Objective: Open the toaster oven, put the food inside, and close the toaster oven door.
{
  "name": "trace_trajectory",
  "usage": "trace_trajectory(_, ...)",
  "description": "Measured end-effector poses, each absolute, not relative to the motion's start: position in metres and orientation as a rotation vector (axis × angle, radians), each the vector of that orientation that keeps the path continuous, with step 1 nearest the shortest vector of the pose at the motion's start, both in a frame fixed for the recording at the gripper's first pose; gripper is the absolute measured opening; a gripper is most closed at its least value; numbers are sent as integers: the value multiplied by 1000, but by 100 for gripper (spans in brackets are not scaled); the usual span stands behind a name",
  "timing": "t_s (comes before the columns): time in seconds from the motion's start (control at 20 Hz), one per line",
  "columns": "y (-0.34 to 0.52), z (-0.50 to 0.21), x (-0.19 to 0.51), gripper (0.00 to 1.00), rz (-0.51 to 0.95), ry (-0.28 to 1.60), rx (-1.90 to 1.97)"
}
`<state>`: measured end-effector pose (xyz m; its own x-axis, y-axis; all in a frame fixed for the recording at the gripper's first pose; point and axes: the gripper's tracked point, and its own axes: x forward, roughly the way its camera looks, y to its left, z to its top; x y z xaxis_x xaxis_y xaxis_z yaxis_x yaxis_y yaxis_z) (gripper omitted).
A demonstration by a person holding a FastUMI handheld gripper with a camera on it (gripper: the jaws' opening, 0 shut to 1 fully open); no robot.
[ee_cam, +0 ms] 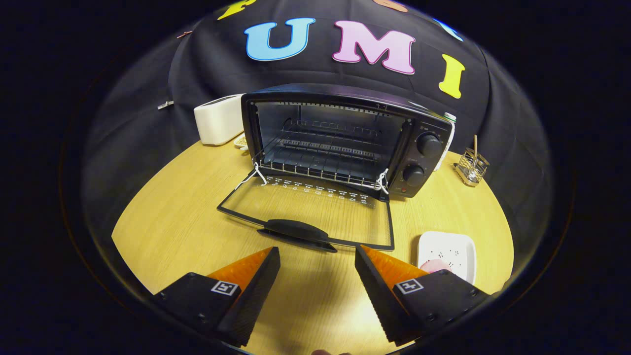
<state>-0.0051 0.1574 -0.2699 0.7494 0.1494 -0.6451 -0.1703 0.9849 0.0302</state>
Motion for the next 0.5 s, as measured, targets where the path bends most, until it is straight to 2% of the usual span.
trace_trajectory(0.25,100,-249,-10,99,144,704,9)
trace_trajectory(0.5,58,-232,-15,99,187,730,35)
